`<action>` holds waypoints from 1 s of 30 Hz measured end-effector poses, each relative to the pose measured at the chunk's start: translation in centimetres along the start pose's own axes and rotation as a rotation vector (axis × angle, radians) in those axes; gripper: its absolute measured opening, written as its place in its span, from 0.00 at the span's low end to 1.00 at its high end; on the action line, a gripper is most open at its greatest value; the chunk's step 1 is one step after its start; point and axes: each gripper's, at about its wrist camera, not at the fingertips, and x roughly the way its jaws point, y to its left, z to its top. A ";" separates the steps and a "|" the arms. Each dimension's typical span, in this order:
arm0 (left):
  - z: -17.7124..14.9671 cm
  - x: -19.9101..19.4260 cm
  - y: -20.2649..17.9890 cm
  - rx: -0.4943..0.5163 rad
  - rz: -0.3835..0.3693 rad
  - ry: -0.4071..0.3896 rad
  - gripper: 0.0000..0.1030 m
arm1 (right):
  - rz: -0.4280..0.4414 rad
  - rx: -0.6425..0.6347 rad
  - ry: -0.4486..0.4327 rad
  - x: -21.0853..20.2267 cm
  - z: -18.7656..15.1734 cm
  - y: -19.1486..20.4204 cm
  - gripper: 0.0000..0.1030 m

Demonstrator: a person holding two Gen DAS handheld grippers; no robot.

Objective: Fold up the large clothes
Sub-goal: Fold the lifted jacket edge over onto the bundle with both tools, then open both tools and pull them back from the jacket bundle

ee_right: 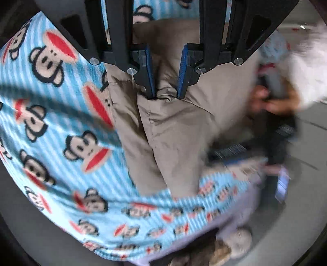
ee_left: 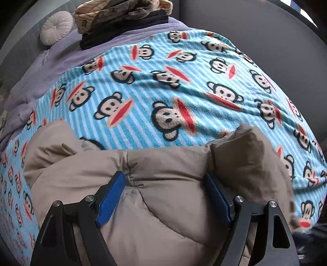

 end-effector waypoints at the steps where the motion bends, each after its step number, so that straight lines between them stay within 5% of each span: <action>1: -0.1 -0.5 0.1 -0.009 0.002 0.003 0.78 | 0.004 0.003 0.021 0.7 -0.1 -0.3 0.22; 8: -2.9 -6.5 1.0 -0.056 0.042 0.008 0.79 | 0.040 0.010 0.084 1.9 -1.2 -1.9 0.22; 13: -7.1 -9.6 3.9 -0.190 0.027 0.050 0.78 | 0.040 0.023 0.104 3.2 -0.8 -2.0 0.24; 22: -14.6 -10.0 8.7 -0.418 0.034 0.138 0.79 | -0.007 -0.019 0.132 4.4 -1.5 -0.9 0.24; 24: -15.3 -9.7 9.2 -0.451 0.019 0.150 1.00 | -0.024 -0.036 0.140 4.7 -1.7 -0.5 0.25; 30: -15.5 -9.4 9.1 -0.453 0.025 0.161 1.00 | -0.042 -0.067 0.152 5.9 -1.8 0.9 0.26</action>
